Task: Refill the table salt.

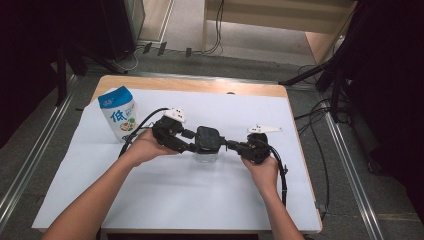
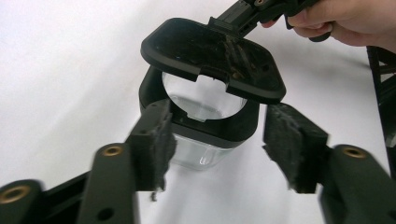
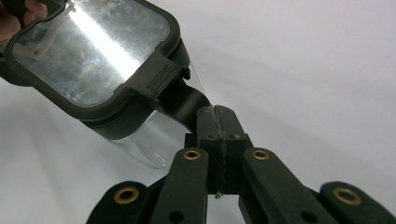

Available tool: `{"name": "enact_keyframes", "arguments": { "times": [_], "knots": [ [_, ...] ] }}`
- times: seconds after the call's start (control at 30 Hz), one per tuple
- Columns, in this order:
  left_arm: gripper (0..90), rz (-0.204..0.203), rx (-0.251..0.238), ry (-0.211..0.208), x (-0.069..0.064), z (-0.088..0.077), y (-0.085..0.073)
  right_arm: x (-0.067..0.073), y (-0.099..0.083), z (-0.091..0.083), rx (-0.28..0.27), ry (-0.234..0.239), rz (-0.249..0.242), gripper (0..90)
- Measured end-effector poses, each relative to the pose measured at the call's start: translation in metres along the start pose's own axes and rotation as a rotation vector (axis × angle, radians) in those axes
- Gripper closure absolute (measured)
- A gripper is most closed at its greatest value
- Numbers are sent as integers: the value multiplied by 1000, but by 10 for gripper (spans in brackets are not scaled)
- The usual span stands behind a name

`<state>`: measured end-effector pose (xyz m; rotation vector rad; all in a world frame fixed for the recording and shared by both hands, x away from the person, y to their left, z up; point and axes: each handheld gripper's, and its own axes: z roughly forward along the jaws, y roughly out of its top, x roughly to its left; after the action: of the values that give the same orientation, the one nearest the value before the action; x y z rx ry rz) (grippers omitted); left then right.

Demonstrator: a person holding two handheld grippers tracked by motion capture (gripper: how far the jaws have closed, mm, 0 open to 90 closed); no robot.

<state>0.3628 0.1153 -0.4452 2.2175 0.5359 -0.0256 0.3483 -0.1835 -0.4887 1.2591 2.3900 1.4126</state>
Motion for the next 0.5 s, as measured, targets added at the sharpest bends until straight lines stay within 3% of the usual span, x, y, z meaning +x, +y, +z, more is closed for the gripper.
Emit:
{"name": "enact_keyframes", "arguments": {
  "times": [0.13,0.23,0.3,0.5],
  "knots": [
    [559,3,6,-3,-1,-3,4,0,0,0,0,2,1,900],
    [728,0,-15,-50,-1,-6,8,-1,0,0,-1,5,-2,900],
    [795,-6,-22,-56,-2,-7,11,-1,0,0,-1,5,0,900],
    [845,7,-8,-49,-7,-5,23,0,0,0,-1,2,4,900]
  ]
}}
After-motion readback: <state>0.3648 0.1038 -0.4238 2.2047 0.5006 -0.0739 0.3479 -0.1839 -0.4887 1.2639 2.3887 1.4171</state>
